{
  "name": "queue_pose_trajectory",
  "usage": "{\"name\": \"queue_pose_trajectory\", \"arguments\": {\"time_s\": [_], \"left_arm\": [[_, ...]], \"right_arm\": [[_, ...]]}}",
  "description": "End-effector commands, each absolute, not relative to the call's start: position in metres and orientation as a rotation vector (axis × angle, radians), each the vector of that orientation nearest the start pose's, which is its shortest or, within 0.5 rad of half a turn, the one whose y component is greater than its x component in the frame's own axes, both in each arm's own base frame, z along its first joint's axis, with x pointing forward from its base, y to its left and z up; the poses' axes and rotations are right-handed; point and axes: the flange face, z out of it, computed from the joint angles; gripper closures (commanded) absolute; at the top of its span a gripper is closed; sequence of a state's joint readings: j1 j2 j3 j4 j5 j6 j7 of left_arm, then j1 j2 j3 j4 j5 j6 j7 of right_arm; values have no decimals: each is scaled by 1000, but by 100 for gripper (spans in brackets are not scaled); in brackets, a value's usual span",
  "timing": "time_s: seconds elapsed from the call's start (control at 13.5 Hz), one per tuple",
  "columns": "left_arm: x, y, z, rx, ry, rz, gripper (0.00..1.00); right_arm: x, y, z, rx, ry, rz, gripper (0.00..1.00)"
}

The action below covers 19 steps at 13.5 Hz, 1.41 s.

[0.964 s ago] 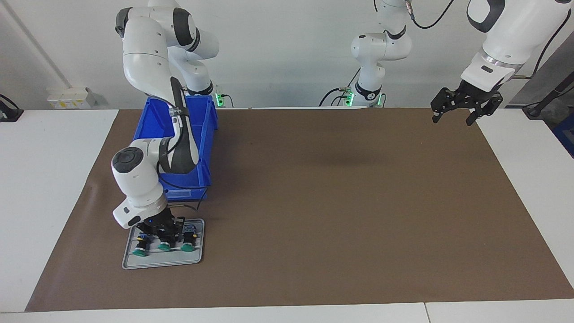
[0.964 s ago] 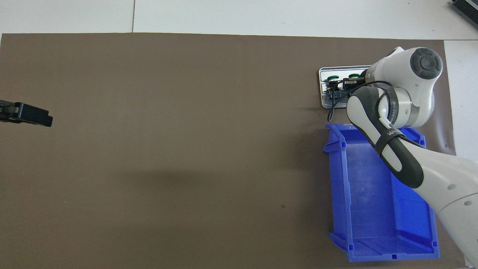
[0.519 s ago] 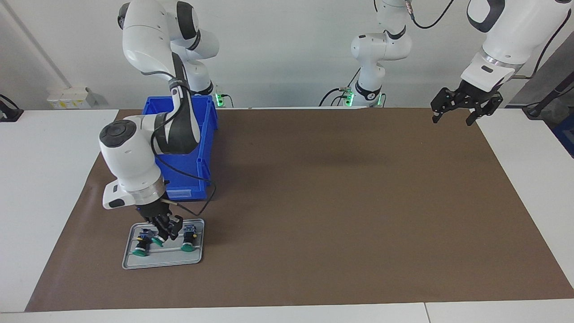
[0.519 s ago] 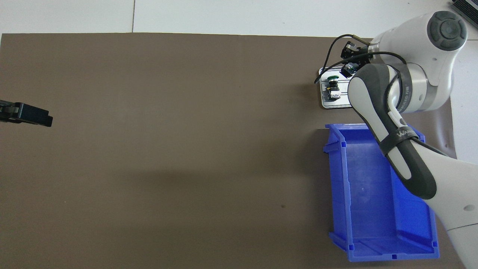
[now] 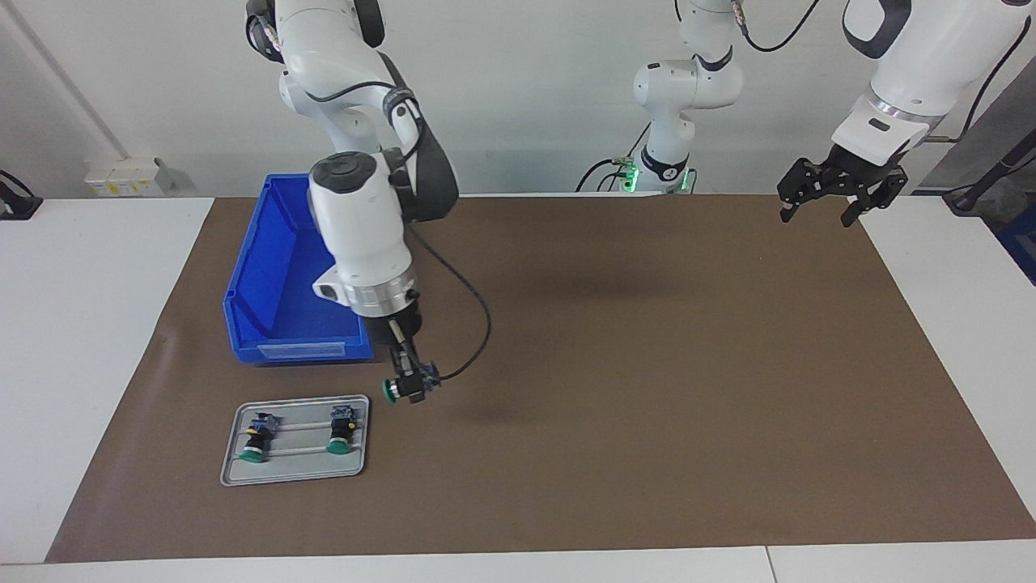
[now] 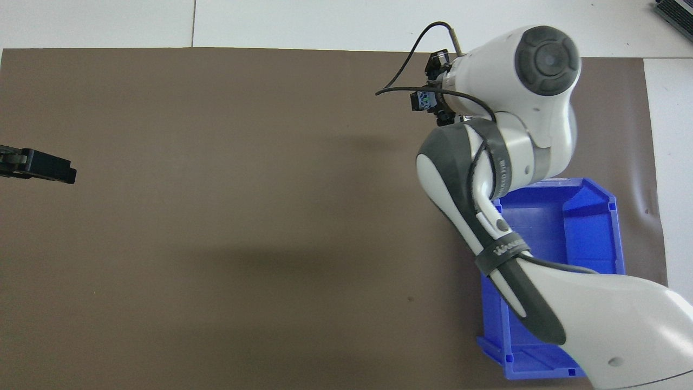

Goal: Place and press button with both arms
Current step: 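Carry the button with the right gripper to the table center and release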

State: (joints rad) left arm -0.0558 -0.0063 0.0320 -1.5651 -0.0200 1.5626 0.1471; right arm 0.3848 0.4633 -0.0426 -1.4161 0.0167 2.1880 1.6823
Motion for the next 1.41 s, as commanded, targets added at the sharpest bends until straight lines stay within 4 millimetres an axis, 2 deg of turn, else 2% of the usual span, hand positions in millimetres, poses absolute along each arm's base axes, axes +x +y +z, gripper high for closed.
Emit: {"name": "queue_pose_trajectory", "arguments": {"time_s": [0.0,0.22,0.3,0.44,0.59,0.74,1.04,1.11,1.19,1.33], "left_arm": [[544,-14,631,-3158,255,-15,0],[544,-14,631,-3158,253,-15,0],[544,-14,631,-3158,253,-15,0],[544,-14,631,-3158,255,-15,0],[544,-14,631,-3158,255,-15,0],[544,-14,631,-3158,253,-15,0],[544,-14,631,-3158,253,-15,0],[540,-17,628,-3159,256,31,0],[533,-20,628,-3159,264,85,0],[534,-22,627,-3152,295,83,0]], "right_arm": [[641,313,452,-2121,1967,-174,100],[602,383,428,-2002,2127,-136,100],[585,416,408,-2009,2149,-118,100],[558,462,359,-2058,2165,-157,100],[549,474,339,-2035,2212,-168,100],[548,476,329,-1969,2243,-163,100],[532,476,307,-2127,2133,-227,100],[527,479,305,-2137,2115,-226,56],[524,480,305,-2157,2103,-236,1],[520,488,312,-2177,2070,-266,0]]}}
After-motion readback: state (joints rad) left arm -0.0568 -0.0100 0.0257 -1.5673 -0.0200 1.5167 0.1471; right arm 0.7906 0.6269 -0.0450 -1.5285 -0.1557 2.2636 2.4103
